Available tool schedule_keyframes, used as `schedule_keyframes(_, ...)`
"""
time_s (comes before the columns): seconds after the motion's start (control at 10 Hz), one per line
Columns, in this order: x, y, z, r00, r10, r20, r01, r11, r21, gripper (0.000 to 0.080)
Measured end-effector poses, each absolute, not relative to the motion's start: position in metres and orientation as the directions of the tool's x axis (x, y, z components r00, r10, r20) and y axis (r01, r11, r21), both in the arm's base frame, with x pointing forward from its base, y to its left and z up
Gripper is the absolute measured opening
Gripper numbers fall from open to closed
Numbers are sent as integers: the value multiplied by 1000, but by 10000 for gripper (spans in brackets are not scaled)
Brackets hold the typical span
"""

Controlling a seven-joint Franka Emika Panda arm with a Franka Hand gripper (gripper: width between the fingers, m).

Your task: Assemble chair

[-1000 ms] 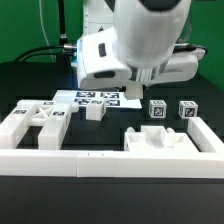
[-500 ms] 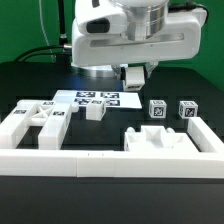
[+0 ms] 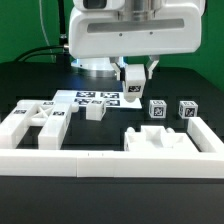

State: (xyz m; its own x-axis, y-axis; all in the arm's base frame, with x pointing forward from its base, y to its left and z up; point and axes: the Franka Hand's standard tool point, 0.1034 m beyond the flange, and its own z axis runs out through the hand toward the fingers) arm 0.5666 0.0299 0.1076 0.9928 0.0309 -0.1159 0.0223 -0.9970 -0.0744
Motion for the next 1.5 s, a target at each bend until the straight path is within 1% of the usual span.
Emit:
schedule_keyframes(0.2, 591, 42, 111, 999, 1, 33, 3, -998, -67, 284)
schedule_keyframes(0.3, 598, 48, 111, 997, -3, 77, 2, -998, -67, 284)
schedule_keyframes(0.4, 604, 46, 112, 984, -2, 177, 9, -998, -61, 284)
schedule_keyframes(0.6, 603, 44, 108, 963, -5, 270, 9, -999, -53, 284)
schedule_keyframes(0.7, 608, 44, 111, 936, -7, 352, 10, -999, -48, 284)
schedule_keyframes(0.8, 605, 53, 108, 945, -10, 326, 8, -998, -55, 284)
schedule_keyframes(0.9, 615, 65, 110, 946, 6, 325, 25, -998, -56, 284)
schedule_keyframes(1.1, 633, 75, 100, 942, 34, 334, 55, -997, -52, 284)
schedule_keyframes(1.2, 640, 76, 97, 937, 69, 341, 88, -995, -42, 284)
schedule_keyframes(1.5, 639, 76, 96, 939, 69, 338, 88, -995, -42, 284)
